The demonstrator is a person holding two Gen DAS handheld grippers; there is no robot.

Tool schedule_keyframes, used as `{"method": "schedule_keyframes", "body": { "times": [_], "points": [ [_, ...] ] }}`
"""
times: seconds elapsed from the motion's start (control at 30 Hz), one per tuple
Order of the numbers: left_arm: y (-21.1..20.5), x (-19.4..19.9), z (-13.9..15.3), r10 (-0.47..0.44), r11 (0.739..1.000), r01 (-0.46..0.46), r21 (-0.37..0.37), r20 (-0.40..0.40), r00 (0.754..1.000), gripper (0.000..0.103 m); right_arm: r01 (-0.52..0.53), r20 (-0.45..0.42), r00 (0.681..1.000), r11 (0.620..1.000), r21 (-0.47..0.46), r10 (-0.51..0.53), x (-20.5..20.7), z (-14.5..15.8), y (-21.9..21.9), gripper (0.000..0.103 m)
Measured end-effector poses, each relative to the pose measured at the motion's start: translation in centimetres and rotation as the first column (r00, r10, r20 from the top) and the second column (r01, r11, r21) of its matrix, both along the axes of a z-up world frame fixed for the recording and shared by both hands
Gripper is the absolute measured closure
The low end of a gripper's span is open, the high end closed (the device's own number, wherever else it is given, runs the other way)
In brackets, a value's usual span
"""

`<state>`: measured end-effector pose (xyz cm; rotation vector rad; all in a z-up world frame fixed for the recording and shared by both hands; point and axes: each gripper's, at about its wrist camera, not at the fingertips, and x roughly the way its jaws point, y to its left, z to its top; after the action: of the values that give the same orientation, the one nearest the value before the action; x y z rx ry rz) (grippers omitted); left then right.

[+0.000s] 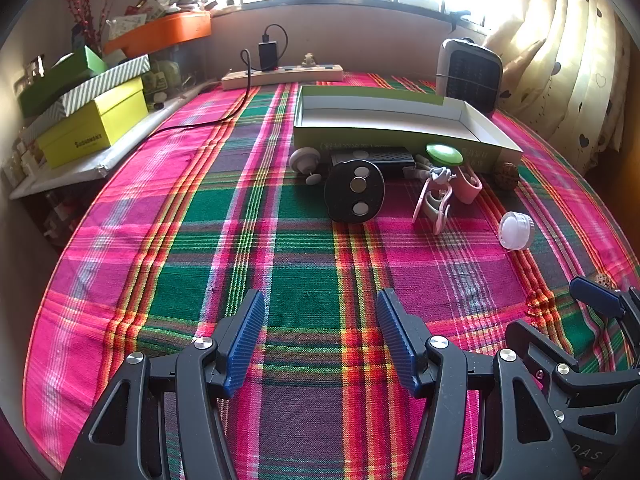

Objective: Organize objects
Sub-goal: 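Move the right gripper to the walnut while the left gripper approaches the black disc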

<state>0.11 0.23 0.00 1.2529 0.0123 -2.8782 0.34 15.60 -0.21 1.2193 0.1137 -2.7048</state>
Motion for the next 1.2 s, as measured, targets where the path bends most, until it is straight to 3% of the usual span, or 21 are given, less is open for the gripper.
{"method": "schedule_keyframes", "body": {
  "times": [0.63, 1.2],
  "points": [
    [-0.1, -0.2, -0.2, -0.022, 1.0, 0.022, -0.006, 0.004, 1.0, 0.045, -0.007, -0.001, 1.0, 1.0, -0.01, 0.007, 0.6, 0.0, 0.1, 0.013],
    [-0.3, -0.7, 0.1, -0.069, 0.998, 0.069, -0.004, 0.017, 0.997, 0.045, 0.095, -0.067, 0.993, 0.994, -0.046, -0.098, 2.7, 1.0, 4.1, 0.015]
  ]
}}
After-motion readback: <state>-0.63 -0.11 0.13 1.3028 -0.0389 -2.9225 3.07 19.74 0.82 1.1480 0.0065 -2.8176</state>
